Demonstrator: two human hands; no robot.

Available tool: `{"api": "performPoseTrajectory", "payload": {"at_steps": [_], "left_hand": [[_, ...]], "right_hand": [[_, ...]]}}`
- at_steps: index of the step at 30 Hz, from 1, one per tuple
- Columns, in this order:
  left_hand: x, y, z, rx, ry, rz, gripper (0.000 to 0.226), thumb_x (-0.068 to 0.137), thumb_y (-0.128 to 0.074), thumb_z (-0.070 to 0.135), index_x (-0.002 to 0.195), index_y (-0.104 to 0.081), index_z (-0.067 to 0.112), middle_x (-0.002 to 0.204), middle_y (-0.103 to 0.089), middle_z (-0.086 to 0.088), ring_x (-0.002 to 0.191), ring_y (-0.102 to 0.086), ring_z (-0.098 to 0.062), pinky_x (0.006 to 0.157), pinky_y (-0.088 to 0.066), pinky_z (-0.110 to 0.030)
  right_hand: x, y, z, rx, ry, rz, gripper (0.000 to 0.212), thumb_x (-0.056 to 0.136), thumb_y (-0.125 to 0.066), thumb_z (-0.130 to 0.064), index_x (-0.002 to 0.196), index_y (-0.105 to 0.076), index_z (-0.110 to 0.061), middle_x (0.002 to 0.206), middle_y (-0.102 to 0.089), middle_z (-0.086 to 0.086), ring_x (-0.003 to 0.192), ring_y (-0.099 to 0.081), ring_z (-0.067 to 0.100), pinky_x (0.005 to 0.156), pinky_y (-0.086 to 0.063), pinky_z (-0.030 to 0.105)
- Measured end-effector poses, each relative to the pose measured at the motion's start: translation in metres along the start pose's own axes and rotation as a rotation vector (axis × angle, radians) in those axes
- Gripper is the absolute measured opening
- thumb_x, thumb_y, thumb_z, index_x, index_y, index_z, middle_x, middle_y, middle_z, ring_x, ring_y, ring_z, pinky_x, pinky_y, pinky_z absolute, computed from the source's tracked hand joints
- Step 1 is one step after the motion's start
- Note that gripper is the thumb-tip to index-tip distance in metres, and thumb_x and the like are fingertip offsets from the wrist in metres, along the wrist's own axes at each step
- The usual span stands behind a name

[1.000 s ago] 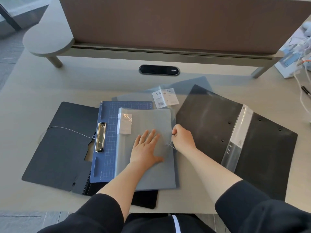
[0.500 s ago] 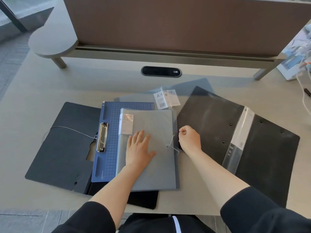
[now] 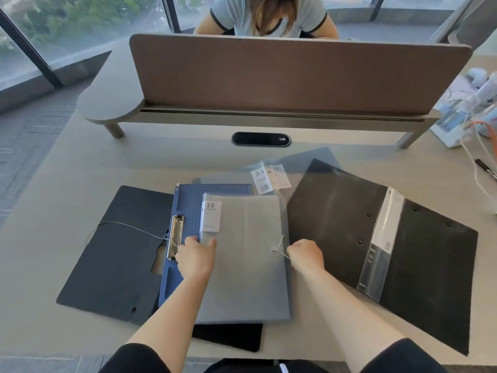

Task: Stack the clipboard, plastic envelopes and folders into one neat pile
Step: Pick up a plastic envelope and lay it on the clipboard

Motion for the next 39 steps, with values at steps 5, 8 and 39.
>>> {"api": "performPoseTrajectory", "payload": {"at_steps": [5,8,39], "left_hand": [[0.007,0.006,0.005,-0.145,0.013,-0.080,0.046,0.080,-0.063,0.027,0.053,-0.027,0.019,0.052,-0.031,0.000,0.052,-0.028,-0.023,0.052,-0.022,-0.029],[0.011,0.016,0.006,-0.266,0.033,-0.064,0.027,0.083,-0.064,0.022,0.066,-0.045,0.014,0.063,-0.046,-0.001,0.057,-0.039,-0.022,0.058,-0.031,-0.029],[-0.078,-0.071,0.137,0.159,-0.753,-0.213,0.044,0.093,-0.063,0.028,0.134,-0.053,0.018,0.138,-0.052,-0.002,0.128,-0.044,-0.023,0.104,-0.041,-0.038]], "right_hand": [[-0.004,-0.007,0.005,0.180,-0.060,-0.007,0.026,0.067,-0.048,-0.006,0.052,-0.031,-0.019,0.061,-0.035,0.008,0.061,-0.032,0.024,0.060,-0.024,0.032],[-0.003,-0.016,-0.002,0.221,-0.059,-0.014,0.016,0.065,-0.052,-0.009,0.058,-0.041,-0.018,0.062,-0.036,0.007,0.063,-0.032,0.021,0.061,-0.025,0.032],[0.004,0.094,0.019,0.368,0.106,0.266,0.030,0.096,-0.048,-0.012,0.121,-0.063,-0.017,0.115,-0.062,-0.001,0.105,-0.058,0.016,0.085,-0.041,0.023]]}}
Point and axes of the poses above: each hand's wrist, its own x-axis towards the middle knuckle, its own y-axis out of the back of the hand, z = x × y, the point moved 8 cm from there along x, towards the middle knuckle
